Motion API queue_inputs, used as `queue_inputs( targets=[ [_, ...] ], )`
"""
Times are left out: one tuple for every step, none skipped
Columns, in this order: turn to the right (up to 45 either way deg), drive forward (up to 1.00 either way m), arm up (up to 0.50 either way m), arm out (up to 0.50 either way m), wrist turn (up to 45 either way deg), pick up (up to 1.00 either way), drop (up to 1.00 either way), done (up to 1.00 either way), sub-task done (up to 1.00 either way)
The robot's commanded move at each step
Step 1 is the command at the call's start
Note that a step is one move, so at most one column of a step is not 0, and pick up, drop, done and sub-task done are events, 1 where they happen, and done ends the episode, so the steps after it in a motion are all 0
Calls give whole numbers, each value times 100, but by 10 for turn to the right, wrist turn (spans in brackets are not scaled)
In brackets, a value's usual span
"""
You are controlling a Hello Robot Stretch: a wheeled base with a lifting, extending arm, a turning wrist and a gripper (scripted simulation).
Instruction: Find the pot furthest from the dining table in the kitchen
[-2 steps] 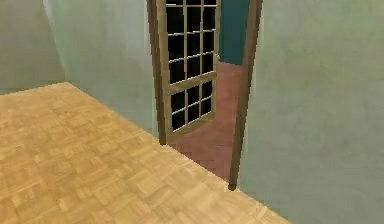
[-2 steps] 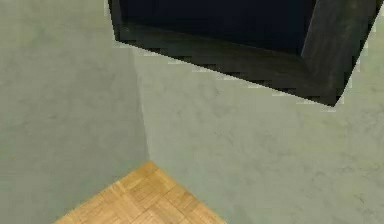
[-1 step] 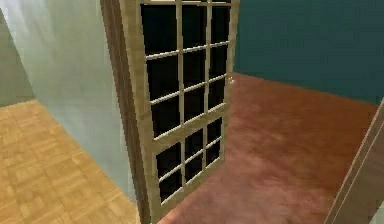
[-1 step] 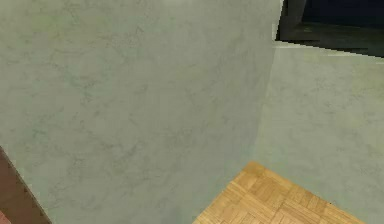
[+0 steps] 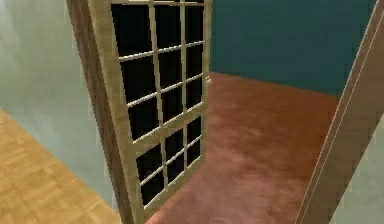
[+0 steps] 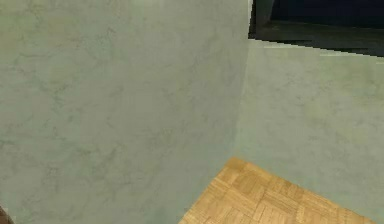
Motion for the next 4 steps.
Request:
queue_inputs(
  targets=[
    [0, 45, 0, 0, 0, 0, 0, 0, 0],
    [210, 0, 0, 0, 0, 0, 0, 0, 0],
    [0, 100, 0, 0, 0, 0, 0, 0, 0],
    [90, 0, 0, 0, 0, 0, 0, 0, 0]
  ],
)
